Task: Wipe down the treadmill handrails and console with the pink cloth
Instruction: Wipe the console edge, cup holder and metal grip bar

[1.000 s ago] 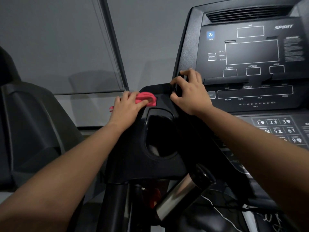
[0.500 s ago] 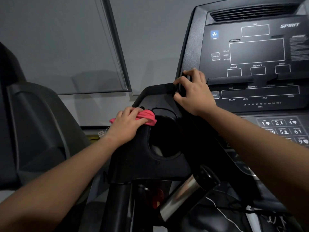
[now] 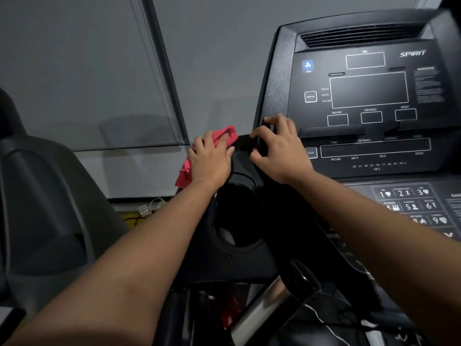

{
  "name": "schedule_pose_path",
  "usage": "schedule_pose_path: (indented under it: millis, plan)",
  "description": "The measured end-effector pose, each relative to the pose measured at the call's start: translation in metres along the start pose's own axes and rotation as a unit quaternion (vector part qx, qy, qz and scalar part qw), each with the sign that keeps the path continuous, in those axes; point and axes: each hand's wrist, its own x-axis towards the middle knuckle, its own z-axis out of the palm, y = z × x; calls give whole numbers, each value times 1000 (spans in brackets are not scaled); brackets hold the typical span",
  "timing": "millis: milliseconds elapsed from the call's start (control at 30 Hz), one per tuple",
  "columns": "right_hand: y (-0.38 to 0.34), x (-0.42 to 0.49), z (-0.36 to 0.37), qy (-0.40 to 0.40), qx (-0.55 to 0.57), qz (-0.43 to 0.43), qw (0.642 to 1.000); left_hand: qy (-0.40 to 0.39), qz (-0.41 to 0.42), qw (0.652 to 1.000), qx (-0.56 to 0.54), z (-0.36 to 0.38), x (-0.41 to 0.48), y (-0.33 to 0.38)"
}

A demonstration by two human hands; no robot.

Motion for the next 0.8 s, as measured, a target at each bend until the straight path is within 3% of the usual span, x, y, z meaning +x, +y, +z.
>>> schedule_pose_path:
  millis: [100, 167, 300, 467, 633, 700, 800]
  plan:
    - [0, 0, 0, 2, 2, -1, 1000, -37, -15, 999, 1, -3, 21, 7]
    - [1, 0, 0, 2, 3, 0, 1000, -14, -6, 1000, 13, 1, 22, 9]
    - [1, 1, 0, 2, 4, -1, 1000, 65, 71, 995, 17, 14, -4, 4]
    - [2, 1, -1, -14, 9, 5, 1000, 56, 176, 981, -57, 19, -22, -14]
    - [2, 0, -2, -17, 10, 0, 1000, 35, 415, 909, 7, 21, -31, -58]
    - [2, 1, -2, -12, 8, -1, 1000, 15, 466, 884, 40, 16, -27, -63]
    - [1, 1, -1, -6, 7, -4, 1000, 17, 473, 878, 73, 14, -24, -61]
